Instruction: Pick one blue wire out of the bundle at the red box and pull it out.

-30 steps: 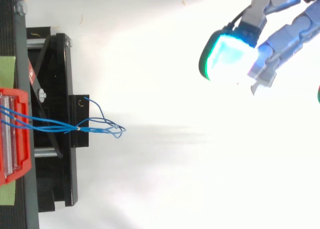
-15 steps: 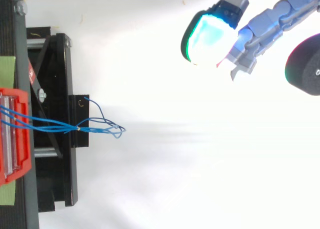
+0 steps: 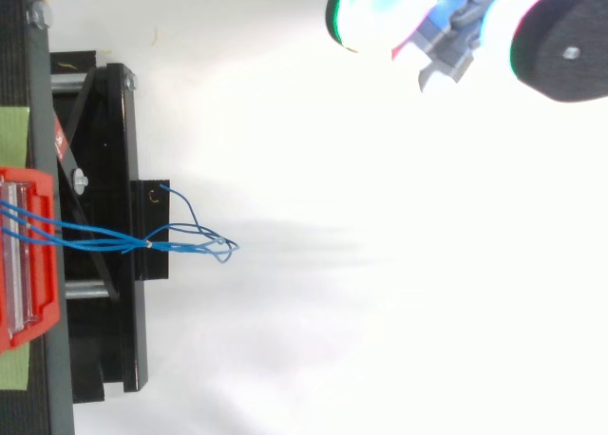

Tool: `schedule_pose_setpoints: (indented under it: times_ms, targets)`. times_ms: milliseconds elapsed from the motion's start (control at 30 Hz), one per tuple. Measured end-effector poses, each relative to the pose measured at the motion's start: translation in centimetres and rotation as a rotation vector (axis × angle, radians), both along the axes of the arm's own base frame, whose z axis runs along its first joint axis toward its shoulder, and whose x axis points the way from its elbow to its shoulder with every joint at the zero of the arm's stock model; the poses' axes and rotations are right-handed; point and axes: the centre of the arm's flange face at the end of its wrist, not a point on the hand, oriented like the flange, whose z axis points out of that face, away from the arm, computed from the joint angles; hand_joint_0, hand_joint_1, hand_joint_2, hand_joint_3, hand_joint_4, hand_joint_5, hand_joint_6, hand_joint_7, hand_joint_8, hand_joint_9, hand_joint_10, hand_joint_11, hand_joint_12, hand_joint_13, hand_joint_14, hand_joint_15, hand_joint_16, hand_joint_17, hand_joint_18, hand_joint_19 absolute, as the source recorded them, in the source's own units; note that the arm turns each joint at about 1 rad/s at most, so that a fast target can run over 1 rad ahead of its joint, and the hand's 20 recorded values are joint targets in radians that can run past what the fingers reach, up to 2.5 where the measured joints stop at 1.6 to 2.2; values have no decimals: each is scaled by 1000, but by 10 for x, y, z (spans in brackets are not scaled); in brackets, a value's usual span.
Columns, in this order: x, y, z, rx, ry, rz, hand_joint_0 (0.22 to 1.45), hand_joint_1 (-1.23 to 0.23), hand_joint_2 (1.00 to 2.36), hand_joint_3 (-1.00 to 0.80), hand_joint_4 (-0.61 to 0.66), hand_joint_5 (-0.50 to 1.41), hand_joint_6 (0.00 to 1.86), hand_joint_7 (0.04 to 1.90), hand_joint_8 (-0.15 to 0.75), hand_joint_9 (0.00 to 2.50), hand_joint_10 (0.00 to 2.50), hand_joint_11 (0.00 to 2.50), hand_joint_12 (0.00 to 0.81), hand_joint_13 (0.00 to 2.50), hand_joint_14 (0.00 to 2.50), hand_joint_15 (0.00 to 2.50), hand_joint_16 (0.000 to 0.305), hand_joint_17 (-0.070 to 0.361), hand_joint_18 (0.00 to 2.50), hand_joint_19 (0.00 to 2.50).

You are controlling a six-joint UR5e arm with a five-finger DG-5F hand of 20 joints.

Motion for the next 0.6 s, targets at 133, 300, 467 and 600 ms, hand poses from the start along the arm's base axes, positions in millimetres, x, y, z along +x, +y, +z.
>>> schedule_pose_setpoints:
  times_ms: [133,300,467,600]
  targets:
    - [15,1,-21,-3,-3,2,509,-518,1001,-485,425,-150,502,858,348,792,7,363,435,902,16,455,61,136,780,474]
    - [24,3,-38,-10,3,14,510,-518,1001,-488,427,-149,502,856,348,794,7,356,436,902,14,452,61,137,781,462]
    - [35,6,-52,-38,17,24,510,-518,1000,-486,425,-147,502,858,346,794,7,358,436,901,16,452,61,136,781,466]
    - [55,9,-69,-39,12,33,510,-517,1001,-485,428,-147,503,861,348,797,7,362,435,901,14,460,61,136,781,466]
